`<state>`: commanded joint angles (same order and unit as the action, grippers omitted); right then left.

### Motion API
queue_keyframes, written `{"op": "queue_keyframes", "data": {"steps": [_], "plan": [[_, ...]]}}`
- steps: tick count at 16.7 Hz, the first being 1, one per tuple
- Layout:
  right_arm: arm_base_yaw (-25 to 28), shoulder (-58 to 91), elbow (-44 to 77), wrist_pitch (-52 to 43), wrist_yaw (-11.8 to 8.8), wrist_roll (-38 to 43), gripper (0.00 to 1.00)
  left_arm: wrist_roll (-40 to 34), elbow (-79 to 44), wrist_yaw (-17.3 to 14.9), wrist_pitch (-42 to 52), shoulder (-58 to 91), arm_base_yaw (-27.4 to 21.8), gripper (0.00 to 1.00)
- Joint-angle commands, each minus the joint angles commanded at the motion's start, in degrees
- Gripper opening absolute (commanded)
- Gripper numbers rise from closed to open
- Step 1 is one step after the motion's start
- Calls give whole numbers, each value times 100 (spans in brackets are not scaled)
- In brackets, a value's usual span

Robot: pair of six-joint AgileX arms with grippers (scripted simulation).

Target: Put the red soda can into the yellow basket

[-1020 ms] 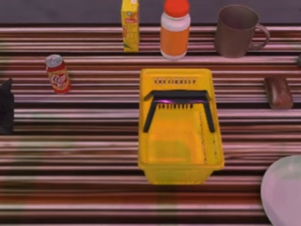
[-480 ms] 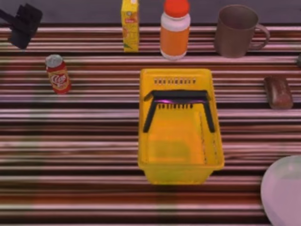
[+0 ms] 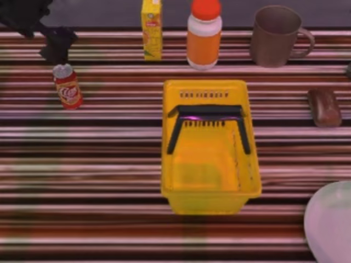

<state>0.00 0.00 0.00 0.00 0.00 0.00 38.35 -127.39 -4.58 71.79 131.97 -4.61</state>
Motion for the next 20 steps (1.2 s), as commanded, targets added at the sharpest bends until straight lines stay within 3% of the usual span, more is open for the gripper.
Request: {"op": "queue_keyframes", "data": {"steps": [7,13,20], "plan": [[0,0,0,0,0,0,100,429,-1459,27,837,1552,-3,100],[0,0,0,0,0,0,100,424,-1424,27,806,1557,5,100],[0,0,0,0,0,0,100,397,-482,29,-200,1604,-35,100]]}}
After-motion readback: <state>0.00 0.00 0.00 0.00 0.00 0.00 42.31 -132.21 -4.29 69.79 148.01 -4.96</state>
